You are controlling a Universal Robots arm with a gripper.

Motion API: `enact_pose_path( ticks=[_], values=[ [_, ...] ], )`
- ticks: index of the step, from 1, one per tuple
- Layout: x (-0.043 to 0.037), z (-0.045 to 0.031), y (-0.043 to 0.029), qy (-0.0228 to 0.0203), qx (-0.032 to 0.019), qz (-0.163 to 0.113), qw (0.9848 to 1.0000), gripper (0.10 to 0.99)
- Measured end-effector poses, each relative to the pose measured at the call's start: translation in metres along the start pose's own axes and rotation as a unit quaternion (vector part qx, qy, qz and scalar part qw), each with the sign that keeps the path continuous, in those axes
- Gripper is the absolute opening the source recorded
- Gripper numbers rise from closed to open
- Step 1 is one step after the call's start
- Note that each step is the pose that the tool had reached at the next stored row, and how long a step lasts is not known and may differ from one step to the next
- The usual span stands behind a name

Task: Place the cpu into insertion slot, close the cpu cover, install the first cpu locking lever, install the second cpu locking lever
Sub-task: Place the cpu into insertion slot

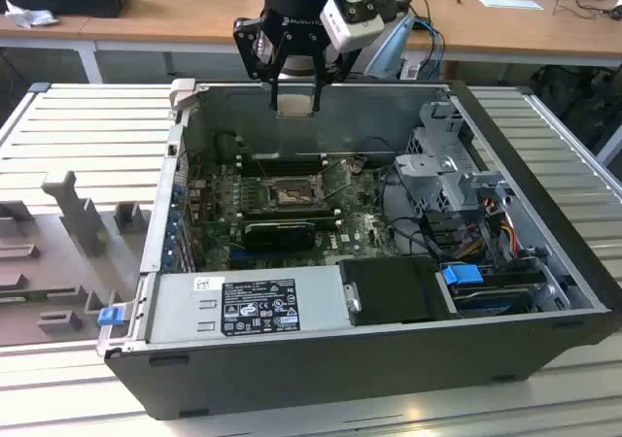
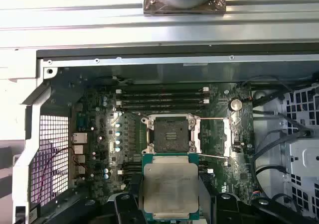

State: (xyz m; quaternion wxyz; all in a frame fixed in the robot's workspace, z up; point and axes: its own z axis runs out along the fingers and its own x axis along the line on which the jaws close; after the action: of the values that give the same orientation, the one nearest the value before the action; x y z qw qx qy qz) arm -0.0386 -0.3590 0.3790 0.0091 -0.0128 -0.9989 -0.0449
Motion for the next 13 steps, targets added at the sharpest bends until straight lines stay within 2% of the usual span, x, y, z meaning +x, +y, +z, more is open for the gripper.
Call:
enact_pose_path(
  ticks=[5,13],
  values=[
    [0.0000,0.0000,0.0000,-0.0015,-0.0003,0.017,0.9999,0.533],
    [0.0000,0.0009,-0.0002,-0.0016,-0.0003,0.018,0.9998,0.533]
  ],
)
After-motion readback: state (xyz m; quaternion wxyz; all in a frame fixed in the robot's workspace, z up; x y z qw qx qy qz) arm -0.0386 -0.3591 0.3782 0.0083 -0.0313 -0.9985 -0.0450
